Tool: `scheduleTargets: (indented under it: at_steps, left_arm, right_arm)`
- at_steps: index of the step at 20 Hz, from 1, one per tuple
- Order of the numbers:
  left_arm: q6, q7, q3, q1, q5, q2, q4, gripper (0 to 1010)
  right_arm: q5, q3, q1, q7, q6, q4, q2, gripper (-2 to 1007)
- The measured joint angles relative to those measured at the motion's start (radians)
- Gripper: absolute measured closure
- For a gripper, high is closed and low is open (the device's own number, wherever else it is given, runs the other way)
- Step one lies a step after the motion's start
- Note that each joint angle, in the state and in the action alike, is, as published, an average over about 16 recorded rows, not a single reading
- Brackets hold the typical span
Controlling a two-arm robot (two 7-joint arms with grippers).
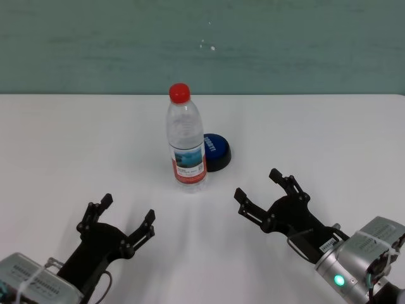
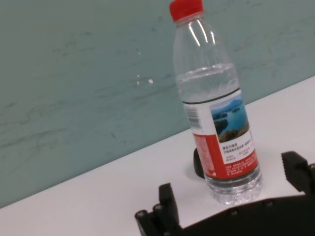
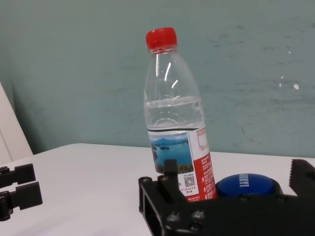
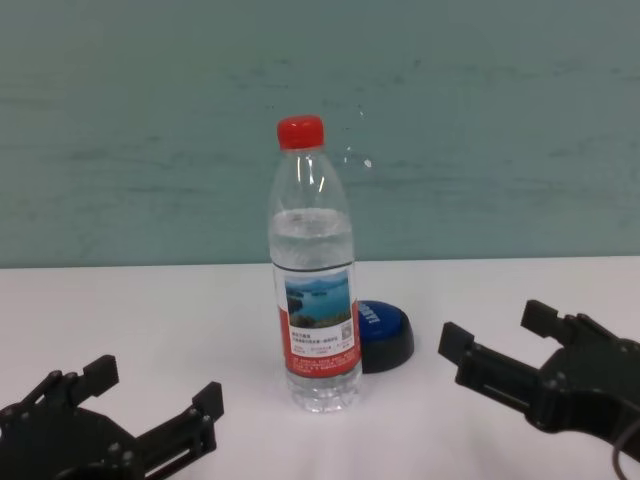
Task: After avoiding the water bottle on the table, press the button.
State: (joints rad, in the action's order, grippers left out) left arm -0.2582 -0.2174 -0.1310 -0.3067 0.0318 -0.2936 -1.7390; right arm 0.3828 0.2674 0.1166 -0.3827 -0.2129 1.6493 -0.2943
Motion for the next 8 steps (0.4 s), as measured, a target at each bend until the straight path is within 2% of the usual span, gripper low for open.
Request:
scheduleTargets:
  at_steps: [8]
  left_arm:
    - [0.0, 0.0, 0.0, 0.0, 0.0, 0.0, 0.0, 10]
  right_arm:
    - [0.0, 0.0, 0.0, 0.0, 0.0, 0.0, 0.0, 1]
